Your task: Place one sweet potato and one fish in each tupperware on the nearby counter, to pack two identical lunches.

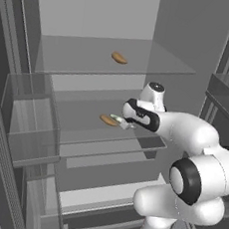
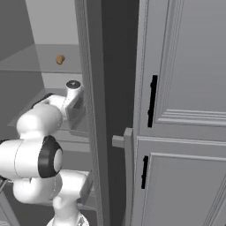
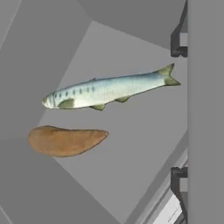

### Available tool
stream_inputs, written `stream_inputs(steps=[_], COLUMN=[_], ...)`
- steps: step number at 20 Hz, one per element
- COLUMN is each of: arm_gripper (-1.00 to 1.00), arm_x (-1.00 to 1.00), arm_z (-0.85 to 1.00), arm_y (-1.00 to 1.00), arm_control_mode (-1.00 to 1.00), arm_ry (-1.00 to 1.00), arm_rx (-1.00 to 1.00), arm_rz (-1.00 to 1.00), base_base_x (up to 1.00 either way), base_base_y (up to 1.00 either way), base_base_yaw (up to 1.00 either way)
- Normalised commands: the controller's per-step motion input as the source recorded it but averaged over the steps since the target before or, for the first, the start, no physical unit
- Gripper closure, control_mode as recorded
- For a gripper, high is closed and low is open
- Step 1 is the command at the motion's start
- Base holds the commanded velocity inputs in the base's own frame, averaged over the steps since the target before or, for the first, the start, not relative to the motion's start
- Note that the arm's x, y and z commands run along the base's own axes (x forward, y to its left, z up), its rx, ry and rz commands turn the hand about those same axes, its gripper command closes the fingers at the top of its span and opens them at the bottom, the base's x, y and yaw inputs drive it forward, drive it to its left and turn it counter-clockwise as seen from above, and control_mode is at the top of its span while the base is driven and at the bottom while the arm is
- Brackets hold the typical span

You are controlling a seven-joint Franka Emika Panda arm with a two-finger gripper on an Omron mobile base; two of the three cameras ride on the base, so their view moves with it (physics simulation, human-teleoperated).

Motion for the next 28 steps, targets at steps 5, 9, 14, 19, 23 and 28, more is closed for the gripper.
stream_inputs(steps=[5,9,14,19,23,28], arm_gripper=[-1.00,-1.00,-1.00,-1.00,-1.00,-1.00], arm_x=[0.44,0.49,0.53,0.13,0.00,-0.04], arm_z=[-0.40,0.00,-0.04,-0.36,-0.49,-0.31], arm_y=[0.12,0.00,0.00,0.00,0.00,0.01], arm_control_mode=[-1.00,-1.00,-1.00,-1.00,-1.00,-1.00], arm_ry=[0.03,0.00,0.00,0.07,0.07,0.06], arm_rx=[-0.03,-0.02,0.00,0.00,0.00,0.00], arm_rz=[0.00,0.00,0.00,0.00,0.00,0.00], base_base_x=[0.00,0.00,0.00,0.00,0.00,0.00], base_base_y=[0.00,0.00,0.00,0.00,0.00,0.00], base_base_yaw=[0.00,0.00,0.00,0.00,0.00,0.00])
